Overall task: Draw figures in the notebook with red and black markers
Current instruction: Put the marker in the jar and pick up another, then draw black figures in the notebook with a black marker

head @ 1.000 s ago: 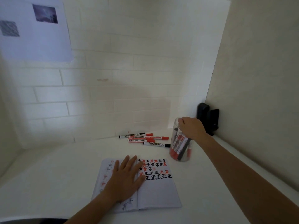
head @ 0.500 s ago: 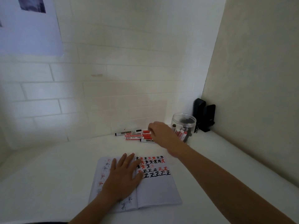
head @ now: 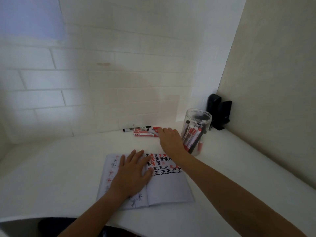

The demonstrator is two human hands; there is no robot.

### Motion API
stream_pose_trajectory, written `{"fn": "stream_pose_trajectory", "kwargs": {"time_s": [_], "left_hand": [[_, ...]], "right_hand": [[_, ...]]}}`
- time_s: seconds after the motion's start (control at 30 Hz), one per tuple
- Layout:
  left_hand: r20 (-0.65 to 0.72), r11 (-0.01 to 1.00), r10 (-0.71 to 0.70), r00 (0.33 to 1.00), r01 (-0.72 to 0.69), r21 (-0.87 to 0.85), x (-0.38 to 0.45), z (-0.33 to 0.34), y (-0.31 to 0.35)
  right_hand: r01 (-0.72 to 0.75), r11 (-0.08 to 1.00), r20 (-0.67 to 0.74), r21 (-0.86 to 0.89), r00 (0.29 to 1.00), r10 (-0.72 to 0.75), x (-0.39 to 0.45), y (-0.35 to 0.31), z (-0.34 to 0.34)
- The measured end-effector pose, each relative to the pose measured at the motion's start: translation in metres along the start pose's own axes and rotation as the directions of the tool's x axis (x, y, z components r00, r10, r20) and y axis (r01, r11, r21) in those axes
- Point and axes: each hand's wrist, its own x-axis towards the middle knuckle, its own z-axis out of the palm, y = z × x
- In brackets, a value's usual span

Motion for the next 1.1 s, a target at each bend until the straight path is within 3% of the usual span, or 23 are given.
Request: {"fn": "stream_pose_trajectory", "kwargs": {"time_s": [0.07, 0.13, 0.2, 0.27, 0.33, 0.43, 0.5, 0.57, 0.67, 0.77, 0.8, 0.87, 0.9, 0.93, 0.97, 1.03, 1.1], "left_hand": [[-0.008, 0.999, -0.003, 1.0, 0.003, -0.034, 0.0, -0.001, 0.001], [-0.049, 0.994, -0.008, 0.999, 0.003, -0.106, -0.001, 0.0, 0.001], [-0.133, 0.983, 0.0, 0.991, -0.025, -0.184, -0.001, -0.001, 0.001], [-0.233, 0.968, 0.048, 0.971, -0.103, -0.23, 0.0, -0.003, 0.002], [-0.312, 0.955, 0.077, 0.947, -0.16, -0.248, -0.002, -0.006, 0.004], [-0.373, 0.956, 0.035, 0.927, -0.14, -0.259, -0.007, -0.013, 0.007], [-0.37, 0.949, 0.001, 0.929, -0.117, -0.292, -0.01, -0.017, 0.009], [-0.338, 0.94, -0.03, 0.941, -0.088, -0.33, -0.012, -0.019, 0.01], [-0.294, 0.922, -0.071, 0.953, -0.05, -0.383, -0.013, -0.018, 0.007], [-0.268, 0.901, -0.097, 0.958, -0.029, -0.432, -0.013, -0.018, 0.007], [-0.26, 0.895, -0.098, 0.961, -0.03, -0.446, -0.013, -0.019, 0.008], [-0.242, 0.889, -0.077, 0.967, -0.043, -0.455, -0.012, -0.019, 0.008], [-0.237, 0.891, -0.06, 0.97, -0.055, -0.45, -0.012, -0.019, 0.008], [-0.233, 0.894, -0.04, 0.972, -0.069, -0.442, -0.012, -0.019, 0.008], [-0.232, 0.898, -0.018, 0.973, -0.087, -0.432, -0.012, -0.019, 0.009], [-0.234, 0.899, 0.031, 0.972, -0.13, -0.418, -0.012, -0.019, 0.01], [-0.226, 0.892, 0.063, 0.972, -0.157, -0.424, -0.014, -0.021, 0.011]], "right_hand": [[-0.028, 0.978, -0.117, 0.205, 0.992, 0.053, -0.011, -0.007, -0.015], [-0.151, 0.845, -0.031, 0.513, 0.98, 0.194, -0.022, -0.015, -0.034], [-0.287, 0.566, 0.117, 0.773, 0.941, 0.318, -0.033, -0.02, -0.052], [-0.386, 0.221, 0.297, 0.896, 0.889, 0.35, -0.045, -0.025, -0.065], [-0.425, -0.07, 0.426, 0.903, 0.856, 0.292, -0.057, -0.025, -0.069], [-0.411, -0.398, 0.524, 0.82, 0.819, 0.234, -0.068, -0.016, -0.065], [-0.38, -0.575, 0.596, 0.724, 0.764, 0.246, -0.074, -0.006, -0.059], [-0.358, -0.662, 0.644, 0.658, 0.723, 0.249, -0.081, 0.004, -0.053], [-0.44, -0.556, 0.637, 0.705, 0.738, 0.223, -0.09, 0.011, -0.048], [-0.468, -0.292, 0.542, 0.834, 0.793, 0.279, -0.1, 0.011, -0.047], [-0.437, -0.126, 0.452, 0.89, 0.821, 0.349, -0.101, 0.012, -0.048], [-0.306, 0.34, 0.143, 0.889, 0.892, 0.43, -0.102, 0.016, -0.05], [-0.191, 0.555, -0.027, 0.81, 0.932, 0.361, -0.102, 0.017, -0.049], [-0.063, 0.703, -0.144, 0.709, 0.962, 0.232, -0.103, 0.015, -0.049], [0.046, 0.785, -0.194, 0.618, 0.976, 0.096, -0.104, 0.01, -0.048], [0.172, 0.834, -0.171, 0.524, 0.981, -0.094, -0.11, -0.007, -0.042], [0.21, 0.828, -0.152, 0.52, 0.977, -0.152, -0.115, -0.024, -0.035]]}}
